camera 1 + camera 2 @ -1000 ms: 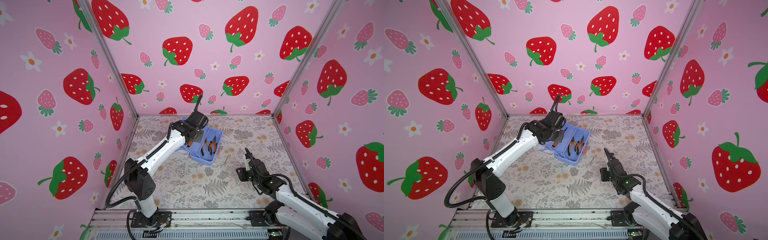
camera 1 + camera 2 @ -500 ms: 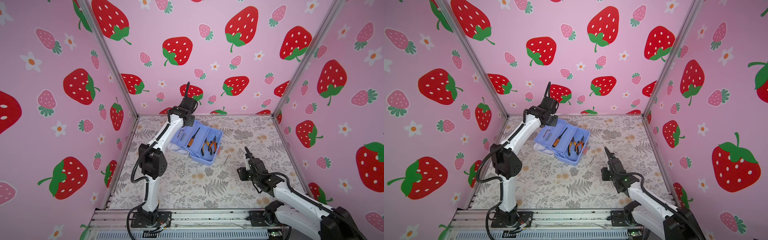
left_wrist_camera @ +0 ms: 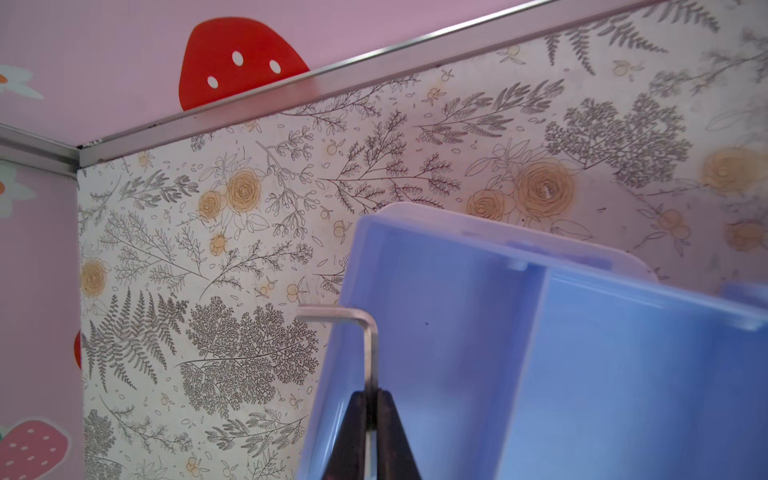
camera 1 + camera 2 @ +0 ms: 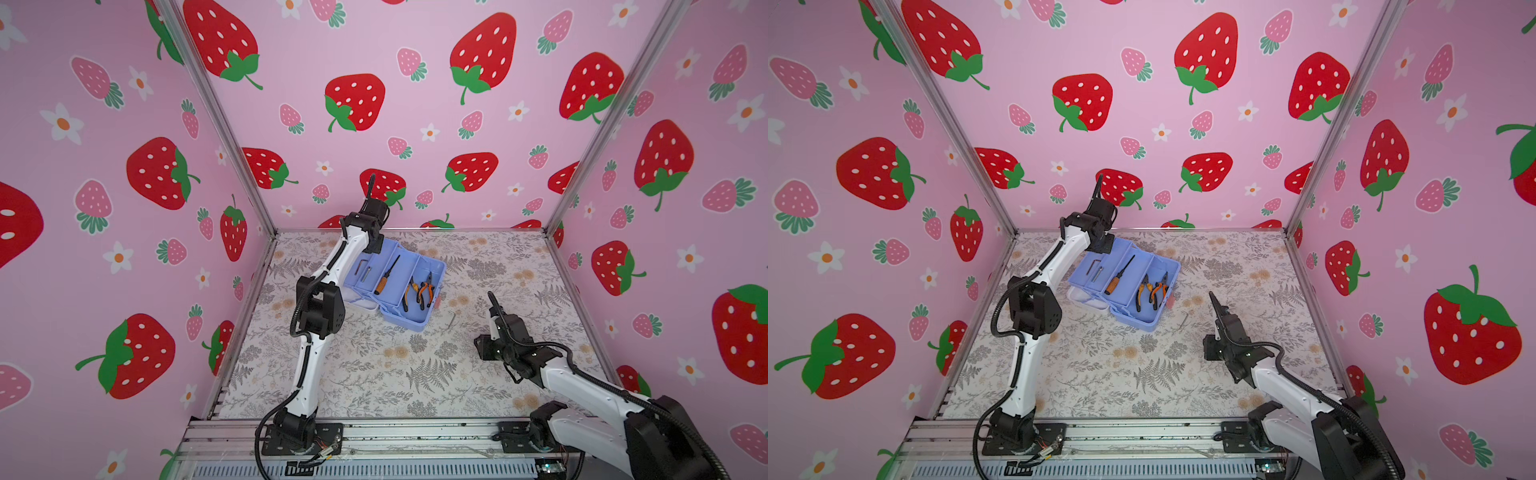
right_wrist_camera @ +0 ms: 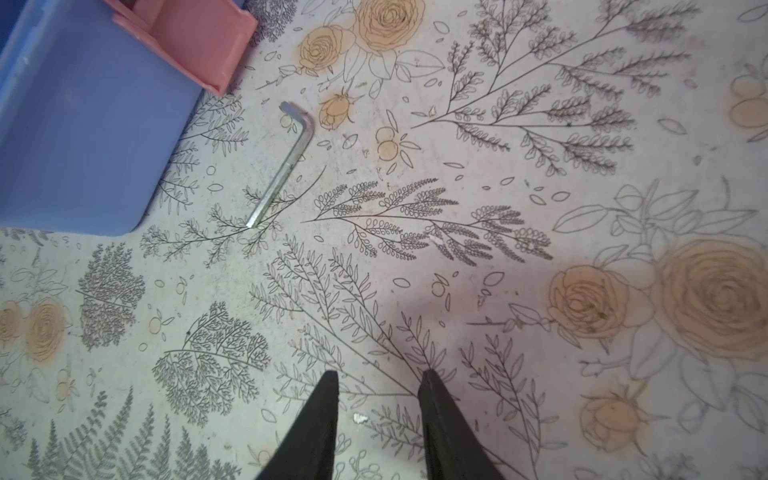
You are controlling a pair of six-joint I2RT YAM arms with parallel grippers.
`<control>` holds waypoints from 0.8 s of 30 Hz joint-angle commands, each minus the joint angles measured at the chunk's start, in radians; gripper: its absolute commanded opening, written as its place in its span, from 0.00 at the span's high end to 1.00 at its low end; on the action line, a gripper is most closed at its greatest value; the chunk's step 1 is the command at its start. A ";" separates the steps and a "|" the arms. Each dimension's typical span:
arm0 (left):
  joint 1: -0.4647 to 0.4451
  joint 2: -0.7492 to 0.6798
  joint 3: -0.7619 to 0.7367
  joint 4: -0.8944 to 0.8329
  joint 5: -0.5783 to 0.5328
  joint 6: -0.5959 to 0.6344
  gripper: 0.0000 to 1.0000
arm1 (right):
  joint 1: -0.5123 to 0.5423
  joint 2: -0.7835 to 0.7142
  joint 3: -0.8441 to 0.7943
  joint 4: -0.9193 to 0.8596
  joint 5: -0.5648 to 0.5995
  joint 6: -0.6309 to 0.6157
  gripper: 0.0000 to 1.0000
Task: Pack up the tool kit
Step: 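Lower silver hex key into box's upper tray with left gripper and release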
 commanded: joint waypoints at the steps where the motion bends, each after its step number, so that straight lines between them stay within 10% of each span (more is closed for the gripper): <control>1: -0.005 -0.011 0.041 -0.022 0.006 -0.005 0.71 | -0.011 0.024 0.013 0.028 -0.028 -0.010 0.63; 18: -0.201 -0.293 -0.082 -0.033 0.095 -0.054 0.59 | -0.020 -0.007 0.020 -0.008 -0.089 0.011 0.69; 24: -0.265 -0.495 -0.339 0.027 0.201 -0.151 0.55 | -0.023 -0.144 0.003 -0.111 -0.035 0.012 0.65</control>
